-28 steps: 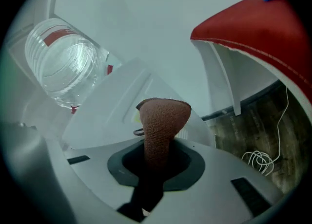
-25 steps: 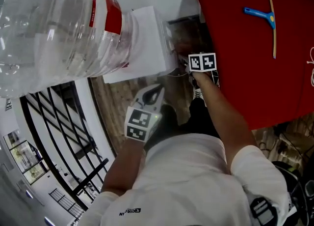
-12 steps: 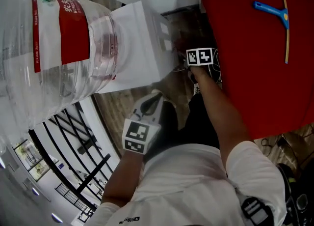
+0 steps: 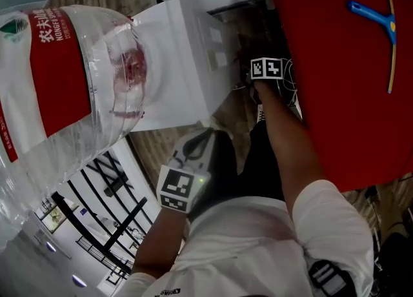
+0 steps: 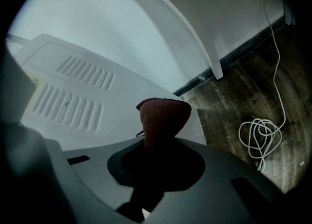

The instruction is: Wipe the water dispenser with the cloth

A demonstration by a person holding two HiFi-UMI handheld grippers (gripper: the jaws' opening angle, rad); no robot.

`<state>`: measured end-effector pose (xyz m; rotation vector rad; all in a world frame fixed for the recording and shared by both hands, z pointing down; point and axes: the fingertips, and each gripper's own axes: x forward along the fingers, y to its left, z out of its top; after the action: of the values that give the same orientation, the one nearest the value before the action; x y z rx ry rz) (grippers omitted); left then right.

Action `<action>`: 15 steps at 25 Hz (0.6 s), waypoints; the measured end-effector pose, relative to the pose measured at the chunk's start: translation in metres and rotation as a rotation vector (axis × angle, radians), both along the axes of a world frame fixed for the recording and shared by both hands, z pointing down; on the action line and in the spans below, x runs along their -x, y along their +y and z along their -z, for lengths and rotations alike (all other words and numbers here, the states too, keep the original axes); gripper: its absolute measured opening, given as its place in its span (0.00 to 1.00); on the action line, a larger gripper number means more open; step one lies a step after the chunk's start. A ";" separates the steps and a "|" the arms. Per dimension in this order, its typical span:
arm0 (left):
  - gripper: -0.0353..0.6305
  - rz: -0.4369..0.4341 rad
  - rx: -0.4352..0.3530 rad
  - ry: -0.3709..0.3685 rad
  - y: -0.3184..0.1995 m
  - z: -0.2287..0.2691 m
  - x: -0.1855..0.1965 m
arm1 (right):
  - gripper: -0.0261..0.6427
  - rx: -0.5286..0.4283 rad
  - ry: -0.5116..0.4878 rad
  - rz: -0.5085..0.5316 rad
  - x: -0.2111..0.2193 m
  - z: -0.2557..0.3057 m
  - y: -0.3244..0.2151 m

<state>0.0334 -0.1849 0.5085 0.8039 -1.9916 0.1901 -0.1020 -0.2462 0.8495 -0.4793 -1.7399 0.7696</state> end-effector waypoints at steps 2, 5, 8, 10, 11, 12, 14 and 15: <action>0.04 0.000 0.005 0.011 0.002 -0.004 -0.001 | 0.12 -0.006 0.026 0.003 -0.001 -0.015 0.000; 0.04 0.007 0.005 0.021 0.005 -0.009 0.001 | 0.12 -0.034 0.043 0.047 0.000 -0.037 0.001; 0.04 0.007 0.004 0.026 0.008 -0.010 0.001 | 0.12 -0.031 0.064 0.040 0.002 -0.053 0.003; 0.04 0.003 0.007 0.032 0.010 -0.012 -0.002 | 0.12 -0.029 0.076 0.035 0.003 -0.062 0.006; 0.04 0.002 0.008 0.035 0.011 -0.014 -0.003 | 0.12 -0.032 0.081 0.035 0.003 -0.067 0.007; 0.04 0.001 0.008 0.039 0.012 -0.016 -0.004 | 0.12 -0.037 0.085 0.033 0.004 -0.071 0.006; 0.04 0.001 0.007 0.047 0.013 -0.021 -0.005 | 0.12 -0.052 0.093 0.030 0.006 -0.079 0.005; 0.04 0.000 0.008 0.050 0.014 -0.023 -0.006 | 0.12 -0.059 0.097 0.030 0.007 -0.082 0.005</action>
<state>0.0397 -0.1707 0.5316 0.7958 -1.9431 0.1759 -0.1092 -0.2413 0.9315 -0.4207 -1.6570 0.7072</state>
